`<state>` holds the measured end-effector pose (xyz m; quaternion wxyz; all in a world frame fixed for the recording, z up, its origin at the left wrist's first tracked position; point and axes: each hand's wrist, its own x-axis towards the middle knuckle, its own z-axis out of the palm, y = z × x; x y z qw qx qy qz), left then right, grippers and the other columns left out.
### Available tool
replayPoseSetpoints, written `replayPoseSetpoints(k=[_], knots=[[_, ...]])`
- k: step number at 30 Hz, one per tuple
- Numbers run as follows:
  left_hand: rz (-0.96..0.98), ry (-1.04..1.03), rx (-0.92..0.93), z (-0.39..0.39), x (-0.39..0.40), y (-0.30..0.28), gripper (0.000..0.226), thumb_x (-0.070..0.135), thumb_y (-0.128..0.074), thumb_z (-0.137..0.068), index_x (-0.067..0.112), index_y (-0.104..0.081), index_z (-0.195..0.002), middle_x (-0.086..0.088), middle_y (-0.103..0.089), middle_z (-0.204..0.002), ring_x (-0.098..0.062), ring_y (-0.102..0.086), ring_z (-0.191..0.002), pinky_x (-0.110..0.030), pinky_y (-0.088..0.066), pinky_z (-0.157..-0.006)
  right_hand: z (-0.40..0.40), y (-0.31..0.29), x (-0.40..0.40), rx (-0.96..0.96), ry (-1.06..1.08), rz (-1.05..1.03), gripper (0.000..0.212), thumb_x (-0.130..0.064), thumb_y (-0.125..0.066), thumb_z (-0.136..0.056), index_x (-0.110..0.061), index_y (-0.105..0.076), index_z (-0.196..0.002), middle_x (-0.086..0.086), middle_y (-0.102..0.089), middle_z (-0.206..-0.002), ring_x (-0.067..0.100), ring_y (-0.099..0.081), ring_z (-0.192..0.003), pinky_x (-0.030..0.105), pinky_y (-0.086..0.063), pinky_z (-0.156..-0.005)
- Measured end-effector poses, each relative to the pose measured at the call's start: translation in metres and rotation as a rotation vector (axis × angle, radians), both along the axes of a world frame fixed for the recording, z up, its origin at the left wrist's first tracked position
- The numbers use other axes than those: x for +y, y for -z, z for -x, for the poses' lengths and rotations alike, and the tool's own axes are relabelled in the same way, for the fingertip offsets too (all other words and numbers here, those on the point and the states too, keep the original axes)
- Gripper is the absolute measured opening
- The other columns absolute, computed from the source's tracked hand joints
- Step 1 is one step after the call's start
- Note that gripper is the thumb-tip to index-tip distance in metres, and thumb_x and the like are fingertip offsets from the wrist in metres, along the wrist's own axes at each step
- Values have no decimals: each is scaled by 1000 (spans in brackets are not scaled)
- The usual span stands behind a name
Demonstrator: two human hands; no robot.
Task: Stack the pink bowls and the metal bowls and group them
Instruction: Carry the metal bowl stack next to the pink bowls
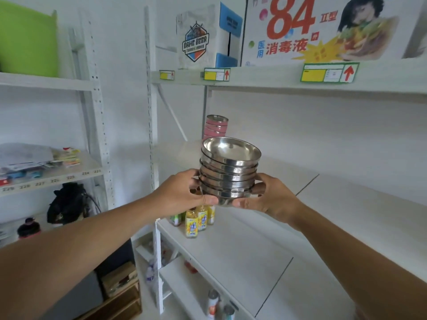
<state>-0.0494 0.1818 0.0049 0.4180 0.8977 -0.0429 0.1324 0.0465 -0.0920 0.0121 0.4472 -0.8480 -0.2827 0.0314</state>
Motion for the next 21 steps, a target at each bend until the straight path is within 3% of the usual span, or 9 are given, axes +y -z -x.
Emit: replayPoseSetpoints(k=[3, 8, 12, 18, 21], knots=[[-21, 16, 12, -12, 34, 1, 77, 71, -93, -64, 43, -68, -131, 27, -81, -121, 7, -73, -117, -38, -55, -112, -6, 1, 33, 2, 20, 7, 103, -56, -105, -58, -25, -61, -146, -6, -82, -122, 11, -76, -114, 40, -60, -105], [-11, 26, 15, -40, 69, 0, 108, 88, -88, -51, 37, -64, -143, 15, -78, -136, -6, -69, -131, -49, -53, -117, -29, 0, 65, -4, 51, 31, 109, -64, -103, -54, -27, -60, -147, -7, -79, -127, 10, -73, -118, 41, -59, -107], [-14, 41, 21, -75, 82, -1, 90, 75, -90, -61, 39, -65, -140, 18, -78, -132, -2, -70, -127, -45, -54, -115, -61, -3, 78, 1, 60, 41, 107, -61, -104, -57, -25, -59, -148, -8, -80, -126, 8, -74, -117, 37, -58, -106], [-59, 39, 17, -140, 82, -16, 71, 75, -89, -62, 48, -67, -123, 21, -82, -123, 6, -72, -118, -37, -51, -116, -130, -17, 79, -40, 55, 72, 107, -65, -103, -57, -26, -59, -147, -9, -78, -122, 10, -72, -114, 42, -59, -107], [-83, 43, 16, -176, 76, -26, 81, 89, -87, -54, 50, -65, -121, 19, -80, -127, 1, -71, -124, -37, -49, -116, -169, -21, 74, -51, 65, 77, 107, -67, -102, -56, -27, -59, -145, -9, -77, -121, 11, -71, -114, 42, -59, -105]])
